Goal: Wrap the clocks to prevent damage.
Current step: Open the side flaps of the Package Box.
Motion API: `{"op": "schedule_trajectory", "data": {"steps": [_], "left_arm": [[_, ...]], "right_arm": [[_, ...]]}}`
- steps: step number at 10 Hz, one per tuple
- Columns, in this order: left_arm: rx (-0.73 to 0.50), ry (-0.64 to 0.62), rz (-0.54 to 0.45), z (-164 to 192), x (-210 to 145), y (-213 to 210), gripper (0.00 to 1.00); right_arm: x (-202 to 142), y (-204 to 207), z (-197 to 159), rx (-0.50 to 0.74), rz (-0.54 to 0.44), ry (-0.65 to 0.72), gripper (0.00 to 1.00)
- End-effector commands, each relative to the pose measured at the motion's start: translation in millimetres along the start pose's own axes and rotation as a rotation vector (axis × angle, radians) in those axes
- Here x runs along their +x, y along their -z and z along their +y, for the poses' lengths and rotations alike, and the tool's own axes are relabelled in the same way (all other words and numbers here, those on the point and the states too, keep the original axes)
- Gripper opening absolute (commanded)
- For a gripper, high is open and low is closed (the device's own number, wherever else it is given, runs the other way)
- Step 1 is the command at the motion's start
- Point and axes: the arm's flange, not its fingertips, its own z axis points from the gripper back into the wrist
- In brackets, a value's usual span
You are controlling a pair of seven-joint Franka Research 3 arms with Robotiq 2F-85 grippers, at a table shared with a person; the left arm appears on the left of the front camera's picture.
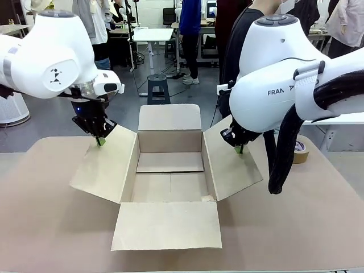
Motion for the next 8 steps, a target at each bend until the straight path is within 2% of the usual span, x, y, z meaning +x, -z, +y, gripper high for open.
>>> {"op": "schedule_trajectory", "data": {"steps": [1, 8], "left_arm": [[-0.010, -0.063, 0.008, 4.6, 0.8, 19.0, 0.00], [-0.063, -0.136, 0.069, 18.1, -15.9, 70.0, 0.00]], "right_arm": [[-8.6, 18.6, -4.1, 0.016, -0.024, -0.001, 0.01], [-34.0, 72.8, -4.7, 0.057, 0.043, -0.011, 0.01]]}}
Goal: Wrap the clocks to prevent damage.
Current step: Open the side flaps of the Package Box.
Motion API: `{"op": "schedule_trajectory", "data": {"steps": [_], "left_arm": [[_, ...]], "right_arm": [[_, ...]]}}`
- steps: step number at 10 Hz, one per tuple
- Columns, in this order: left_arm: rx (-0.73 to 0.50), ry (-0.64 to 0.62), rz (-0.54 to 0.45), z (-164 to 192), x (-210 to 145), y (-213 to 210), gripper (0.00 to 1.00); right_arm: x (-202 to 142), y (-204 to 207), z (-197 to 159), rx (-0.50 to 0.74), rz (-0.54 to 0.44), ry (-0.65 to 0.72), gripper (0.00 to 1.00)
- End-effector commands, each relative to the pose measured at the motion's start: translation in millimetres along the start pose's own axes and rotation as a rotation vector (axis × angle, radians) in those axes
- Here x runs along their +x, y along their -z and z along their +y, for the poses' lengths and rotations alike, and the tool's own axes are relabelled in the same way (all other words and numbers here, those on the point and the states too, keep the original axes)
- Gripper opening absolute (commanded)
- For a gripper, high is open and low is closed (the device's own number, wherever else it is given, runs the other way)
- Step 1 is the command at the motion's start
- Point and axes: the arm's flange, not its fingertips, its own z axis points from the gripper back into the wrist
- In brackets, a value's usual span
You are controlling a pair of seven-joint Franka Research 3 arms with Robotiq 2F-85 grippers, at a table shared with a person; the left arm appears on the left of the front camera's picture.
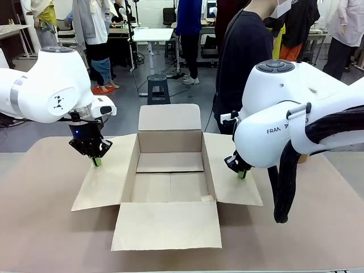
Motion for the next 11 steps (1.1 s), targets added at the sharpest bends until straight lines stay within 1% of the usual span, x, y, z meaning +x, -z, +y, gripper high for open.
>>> {"op": "schedule_trajectory", "data": {"steps": [1, 4, 5, 6, 11], "left_arm": [[-0.029, -0.025, -0.002, -4.8, -3.3, 10.4, 0.00], [-0.036, -0.023, 0.004, -5.1, -3.4, 12.7, 0.00], [-0.042, -0.023, -0.005, -3.0, -3.1, 10.3, 0.00], [-0.015, -0.006, 0.018, -3.5, -2.4, 11.8, 0.00], [-0.015, -0.006, 0.018, -3.5, -2.4, 11.8, 0.00]], "right_arm": [[-2.0, 5.9, -2.3, 0.045, -0.013, -0.003, 0.01], [-0.7, 4.6, -4.9, 0.064, -0.019, -0.010, 0.01], [0.6, -0.4, -8.4, 0.084, -0.035, -0.043, 0.01], [1.2, 2.5, -2.2, 0.012, -0.006, 0.002, 0.01], [1.2, 2.5, -2.2, 0.012, -0.006, 0.002, 0.01]]}}
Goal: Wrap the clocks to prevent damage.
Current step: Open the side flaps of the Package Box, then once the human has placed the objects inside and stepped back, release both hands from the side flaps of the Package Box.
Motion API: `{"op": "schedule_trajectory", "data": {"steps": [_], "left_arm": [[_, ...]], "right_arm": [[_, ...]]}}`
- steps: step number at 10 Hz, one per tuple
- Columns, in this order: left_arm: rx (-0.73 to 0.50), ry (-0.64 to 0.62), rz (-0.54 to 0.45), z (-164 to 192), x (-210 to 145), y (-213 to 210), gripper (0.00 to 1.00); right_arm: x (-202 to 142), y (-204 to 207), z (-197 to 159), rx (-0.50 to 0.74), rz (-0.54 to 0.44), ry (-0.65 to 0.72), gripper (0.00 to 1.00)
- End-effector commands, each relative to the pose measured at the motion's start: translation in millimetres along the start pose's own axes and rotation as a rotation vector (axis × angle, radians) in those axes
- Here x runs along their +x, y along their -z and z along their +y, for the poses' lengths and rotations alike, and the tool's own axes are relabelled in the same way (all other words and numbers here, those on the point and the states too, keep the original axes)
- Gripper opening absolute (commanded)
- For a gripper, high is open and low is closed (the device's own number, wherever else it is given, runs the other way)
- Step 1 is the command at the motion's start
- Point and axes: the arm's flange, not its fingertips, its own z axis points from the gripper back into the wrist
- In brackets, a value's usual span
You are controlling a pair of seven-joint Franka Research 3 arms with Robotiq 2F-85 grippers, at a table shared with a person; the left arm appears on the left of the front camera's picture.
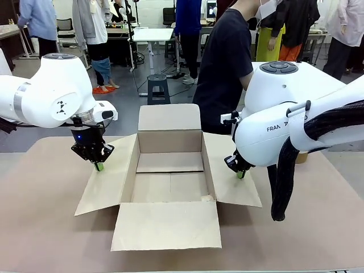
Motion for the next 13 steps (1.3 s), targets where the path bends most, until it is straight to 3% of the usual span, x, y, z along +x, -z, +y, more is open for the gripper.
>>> {"op": "schedule_trajectory", "data": {"steps": [1, 13], "left_arm": [[0.003, 0.003, 0.003, 0.0, -0.4, 0.4, 0.00], [0.003, 0.003, 0.003, 0.0, -0.4, 0.4, 0.00]], "right_arm": [[-1.1, 1.7, 1.8, -0.017, 0.005, 0.010, 0.01], [-1.1, 1.7, 1.8, -0.017, 0.005, 0.010, 0.01]]}}
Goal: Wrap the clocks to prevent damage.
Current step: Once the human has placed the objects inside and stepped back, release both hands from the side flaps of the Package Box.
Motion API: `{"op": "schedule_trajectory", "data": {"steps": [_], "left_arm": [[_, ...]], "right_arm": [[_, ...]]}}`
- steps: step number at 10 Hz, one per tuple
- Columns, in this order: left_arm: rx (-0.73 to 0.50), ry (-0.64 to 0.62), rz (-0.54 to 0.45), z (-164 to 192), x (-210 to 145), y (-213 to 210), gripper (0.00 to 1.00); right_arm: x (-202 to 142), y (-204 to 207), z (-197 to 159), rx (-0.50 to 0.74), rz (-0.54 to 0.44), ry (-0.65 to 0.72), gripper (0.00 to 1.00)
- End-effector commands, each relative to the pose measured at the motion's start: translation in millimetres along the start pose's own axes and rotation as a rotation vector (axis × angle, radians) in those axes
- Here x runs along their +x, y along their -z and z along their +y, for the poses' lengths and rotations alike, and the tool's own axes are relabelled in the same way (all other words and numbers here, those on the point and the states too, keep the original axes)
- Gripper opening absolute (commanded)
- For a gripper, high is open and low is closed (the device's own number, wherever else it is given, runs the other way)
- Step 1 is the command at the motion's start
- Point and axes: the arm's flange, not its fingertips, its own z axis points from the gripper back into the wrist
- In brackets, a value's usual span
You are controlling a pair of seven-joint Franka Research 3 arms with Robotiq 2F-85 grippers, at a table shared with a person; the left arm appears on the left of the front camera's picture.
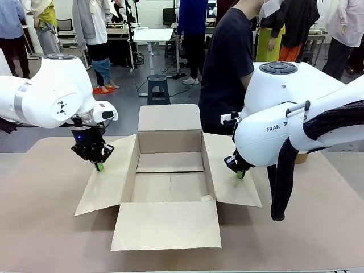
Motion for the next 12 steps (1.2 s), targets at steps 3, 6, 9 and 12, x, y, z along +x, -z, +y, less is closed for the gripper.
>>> {"op": "schedule_trajectory", "data": {"steps": [3, 6, 9, 12], "left_arm": [[0.003, 0.003, 0.003, 0.0, -0.4, 0.3, 0.00], [0.003, 0.003, 0.003, 0.0, -0.4, 0.3, 0.00], [0.003, 0.003, 0.003, 0.0, -0.4, 0.3, 0.00], [0.003, 0.003, 0.003, 0.0, -0.4, 0.3, 0.00]], "right_arm": [[-1.1, 1.7, 1.8, -0.017, 0.005, 0.010, 0.01], [-1.1, 1.7, 1.8, -0.017, 0.005, 0.010, 0.01], [-1.1, 1.7, 1.8, -0.017, 0.005, 0.010, 0.01], [-1.1, 1.7, 1.8, -0.017, 0.005, 0.010, 0.01]]}}
